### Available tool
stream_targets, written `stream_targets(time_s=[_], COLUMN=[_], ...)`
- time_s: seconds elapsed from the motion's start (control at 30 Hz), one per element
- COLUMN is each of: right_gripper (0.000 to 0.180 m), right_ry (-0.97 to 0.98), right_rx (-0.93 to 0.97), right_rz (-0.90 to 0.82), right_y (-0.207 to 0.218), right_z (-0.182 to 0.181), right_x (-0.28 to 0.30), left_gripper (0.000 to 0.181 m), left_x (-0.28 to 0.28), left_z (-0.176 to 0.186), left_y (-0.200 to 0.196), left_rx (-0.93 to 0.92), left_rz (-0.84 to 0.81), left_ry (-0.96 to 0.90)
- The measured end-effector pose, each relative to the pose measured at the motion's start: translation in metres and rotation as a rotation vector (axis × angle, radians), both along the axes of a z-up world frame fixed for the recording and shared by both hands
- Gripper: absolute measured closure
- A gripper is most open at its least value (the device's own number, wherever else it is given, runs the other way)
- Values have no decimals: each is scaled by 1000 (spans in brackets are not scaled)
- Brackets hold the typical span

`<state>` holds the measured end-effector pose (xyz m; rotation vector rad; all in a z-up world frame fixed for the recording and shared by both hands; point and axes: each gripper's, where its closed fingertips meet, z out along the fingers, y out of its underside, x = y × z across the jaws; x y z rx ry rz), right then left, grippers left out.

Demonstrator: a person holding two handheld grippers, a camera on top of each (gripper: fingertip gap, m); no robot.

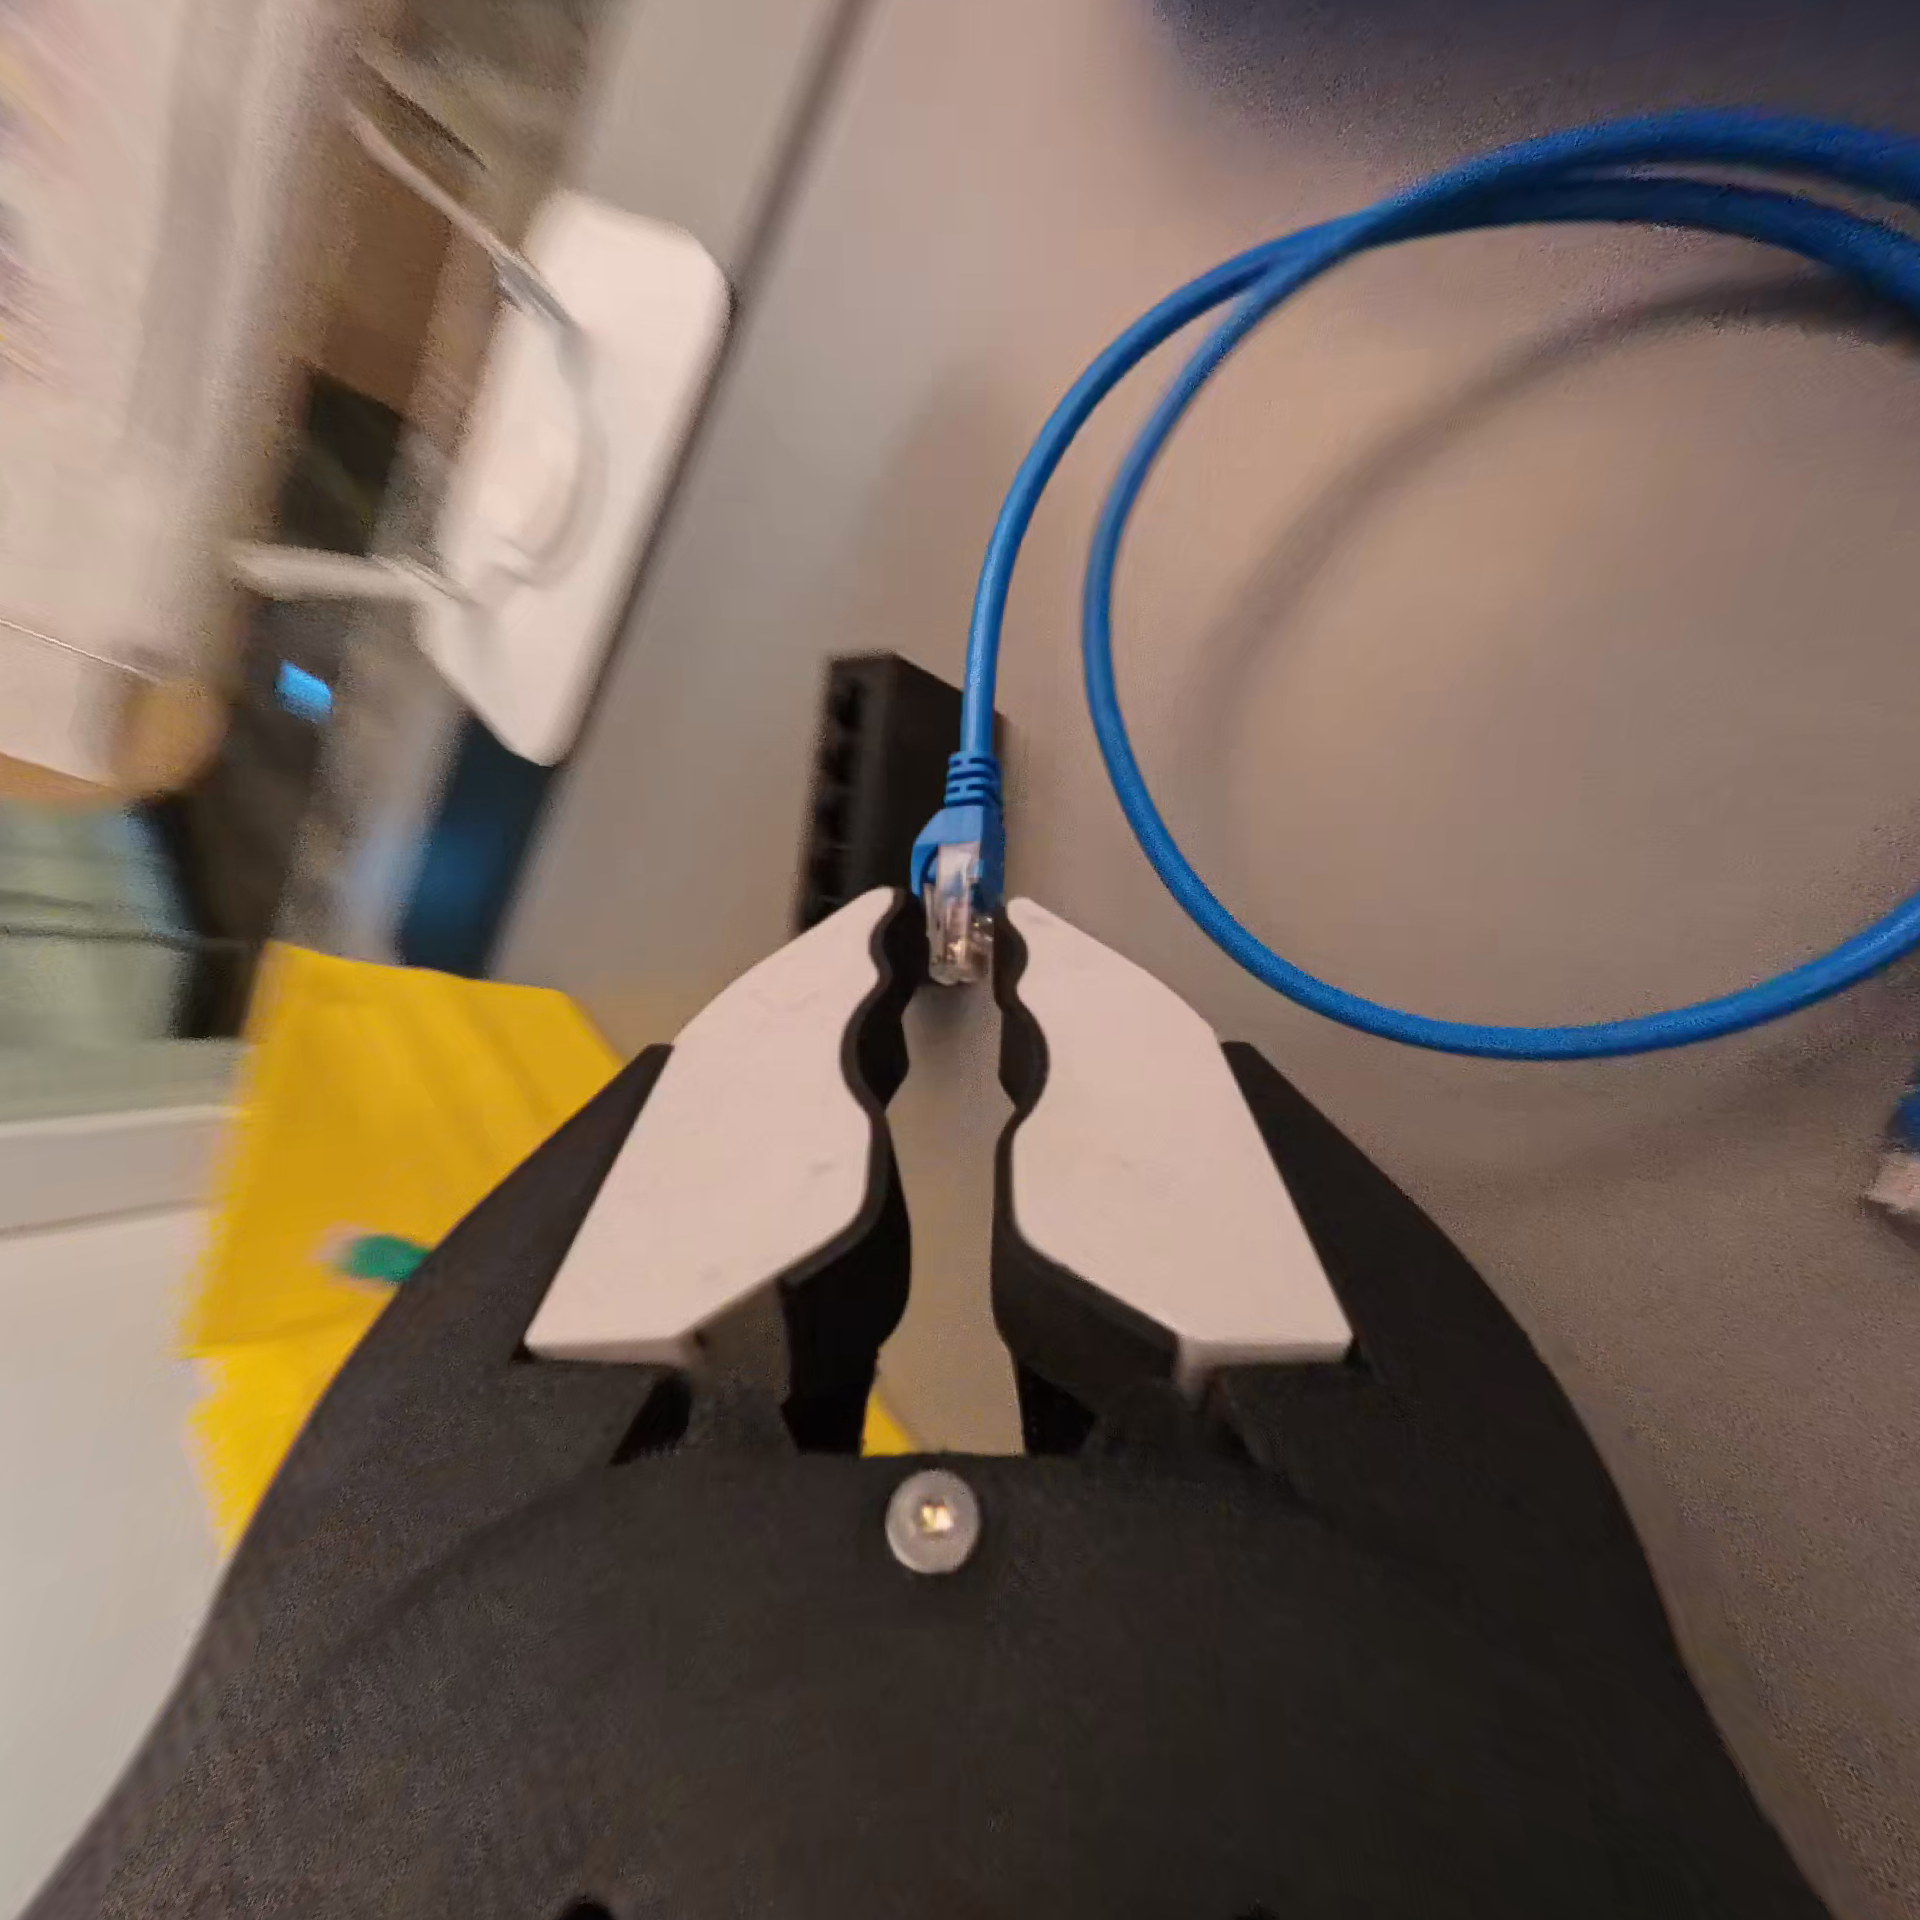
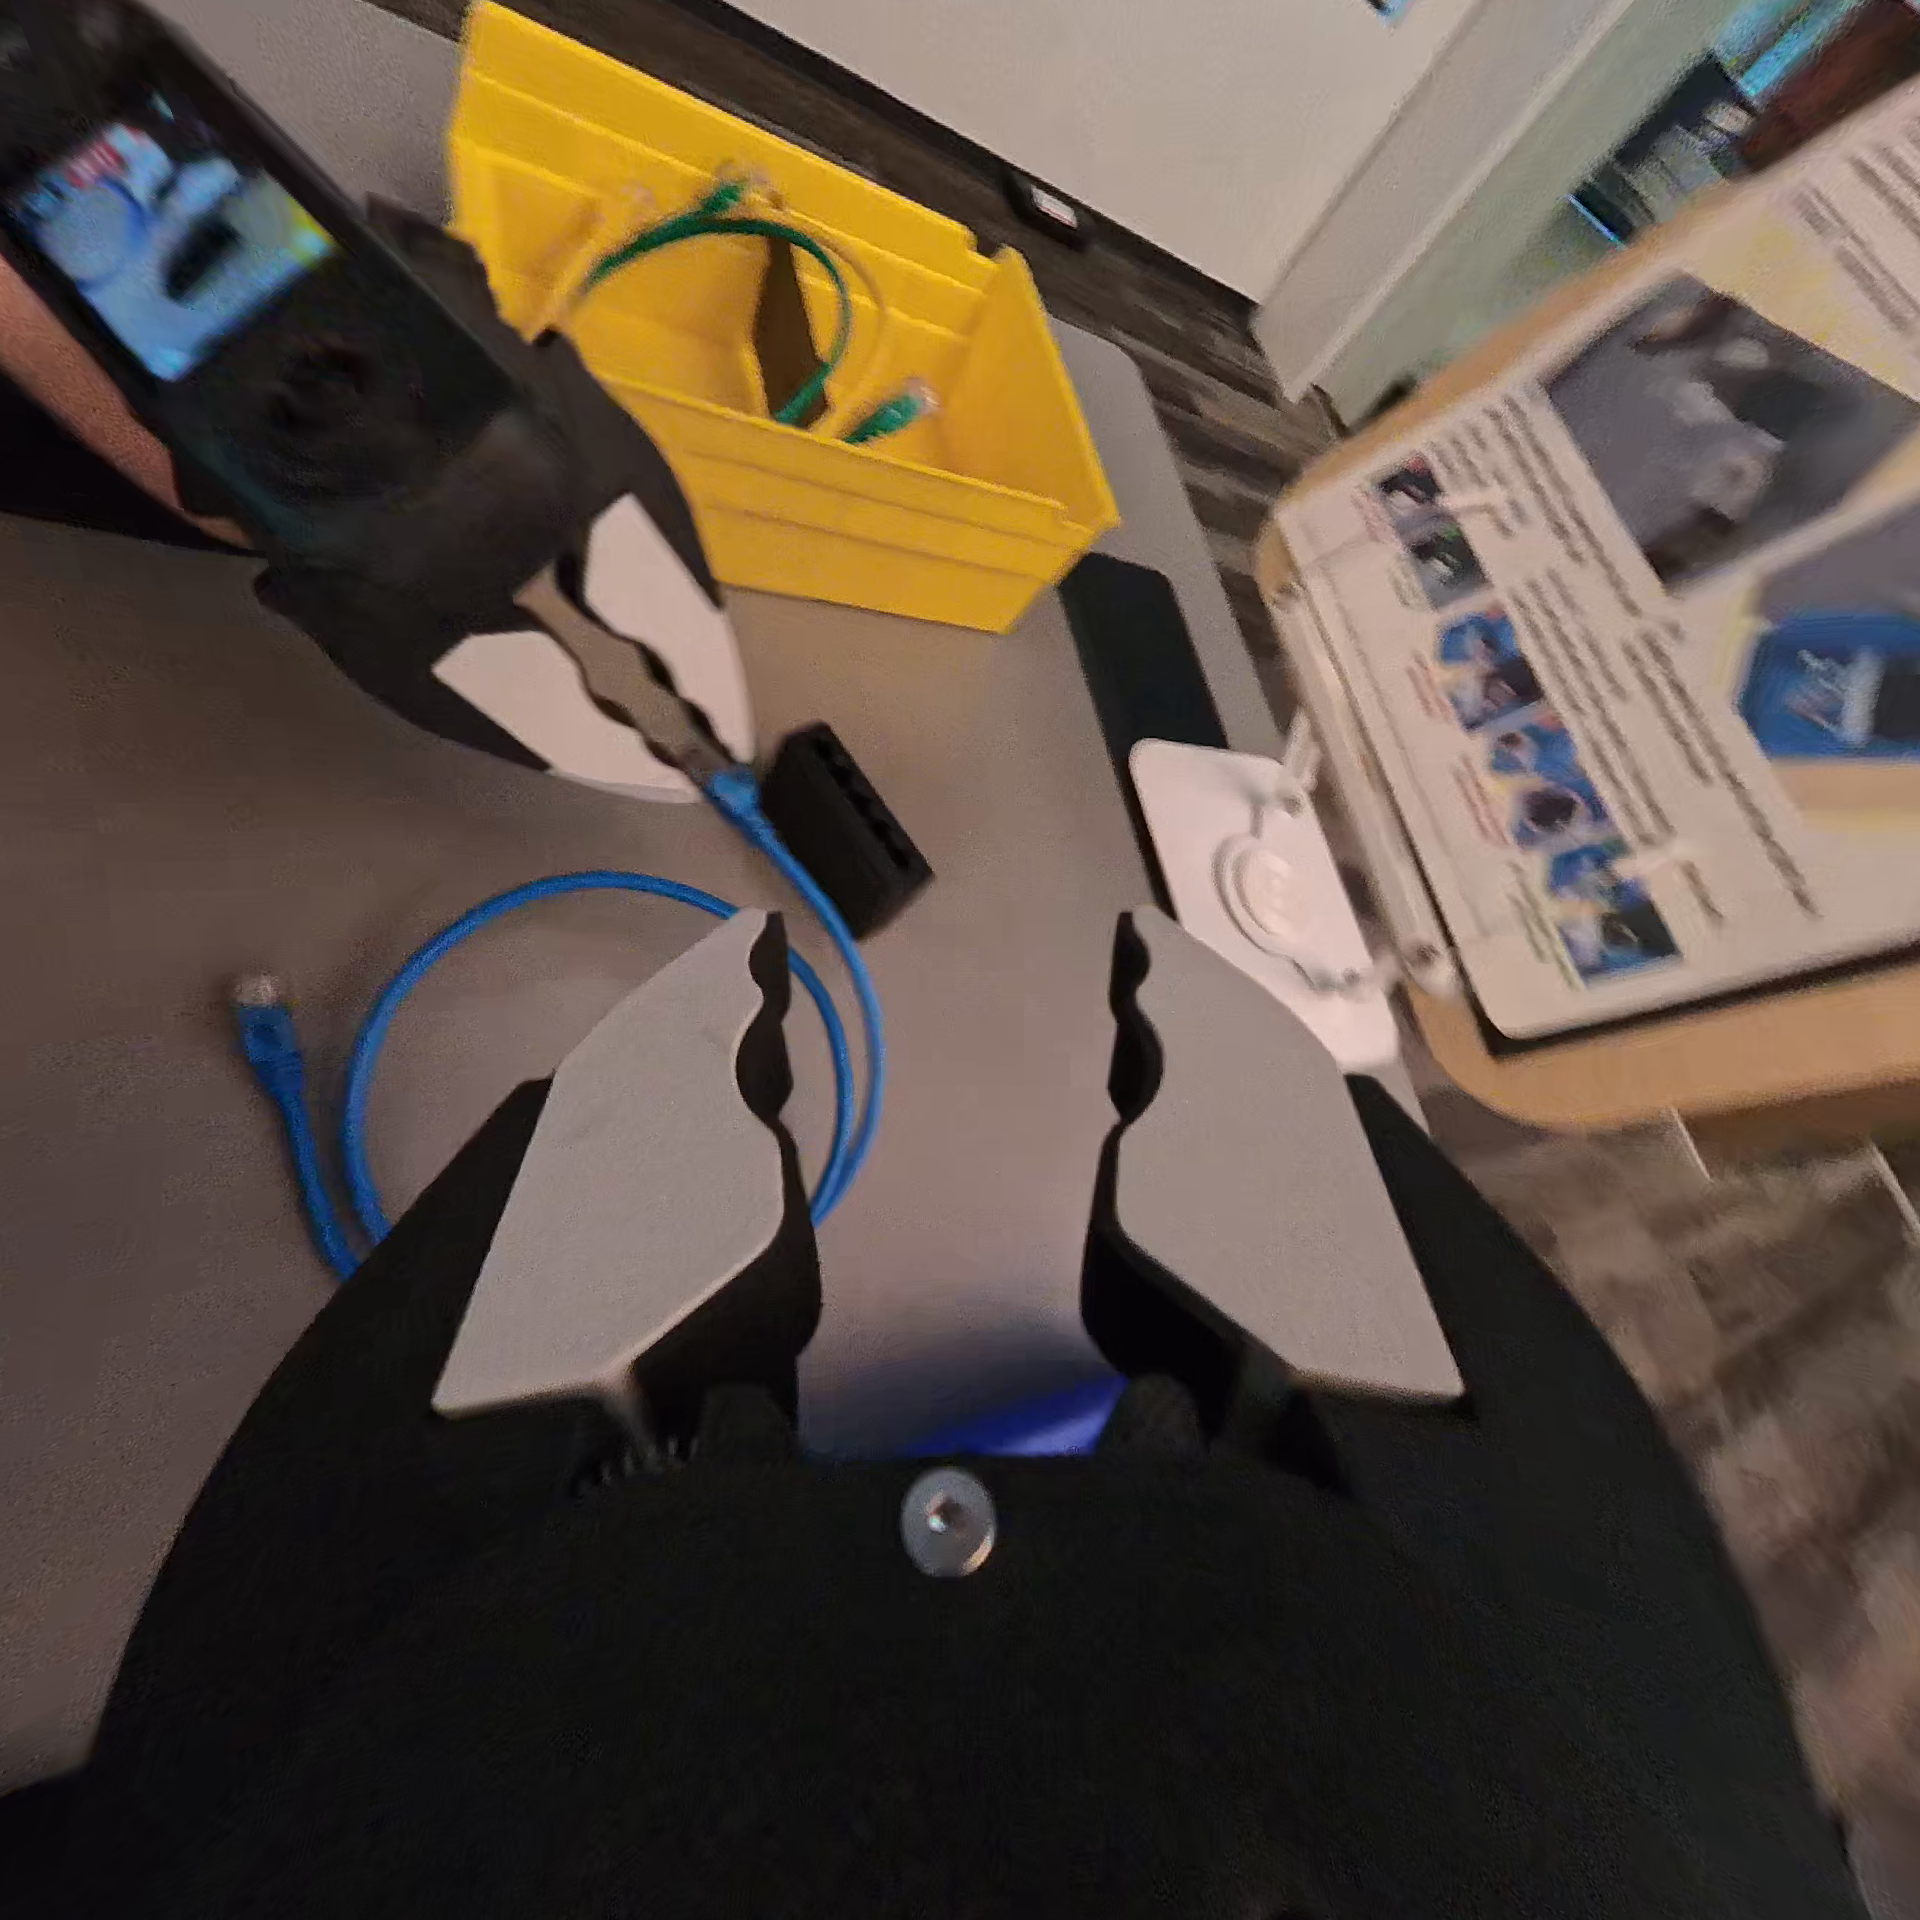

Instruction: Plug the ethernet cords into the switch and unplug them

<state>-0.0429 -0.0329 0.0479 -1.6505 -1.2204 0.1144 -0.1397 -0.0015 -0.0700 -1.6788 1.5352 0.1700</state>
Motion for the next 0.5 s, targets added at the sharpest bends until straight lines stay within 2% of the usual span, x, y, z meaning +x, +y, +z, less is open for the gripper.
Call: stream_targets(time_s=[0.07, 0.17, 0.3, 0.33, 0.4, 0.43, 0.47, 0.5], right_gripper=[119, 120, 126, 129, 149, 149, 145, 133], right_ry=[27, 98, 120, 106, 100, 117, 139, 164], right_rx=[-9, -36, -106, -96, -58, -46, -33, -18], right_rz=[91, 175, 187, 181, 185, 193, 195, 193], right_y=[-2, -4, -4, -2, 0, 0, 1, 3], right_z=[-3, -4, -10, -12, -10, -7, -3, 0], right_x=[-23, -45, -49, -48, -48, -50, -52, -54], left_gripper=[169, 169, 170, 170, 170, 170, 181, 181], left_x=[4, 6, 6, 7, 8, 9, 9, 9], left_z=[40, 81, 125, 133, 144, 147, 152, 157], left_y=[-8, -28, -47, -51, -58, -61, -62, -65], left_rx=[167, 227, 329, 338, 341, 333, 334, 342], left_rz=[-54, -125, -204, -221, -249, -265, -274, -291], left_ry=[-45, -102, -195, -218, -269, -294, -324, -358])
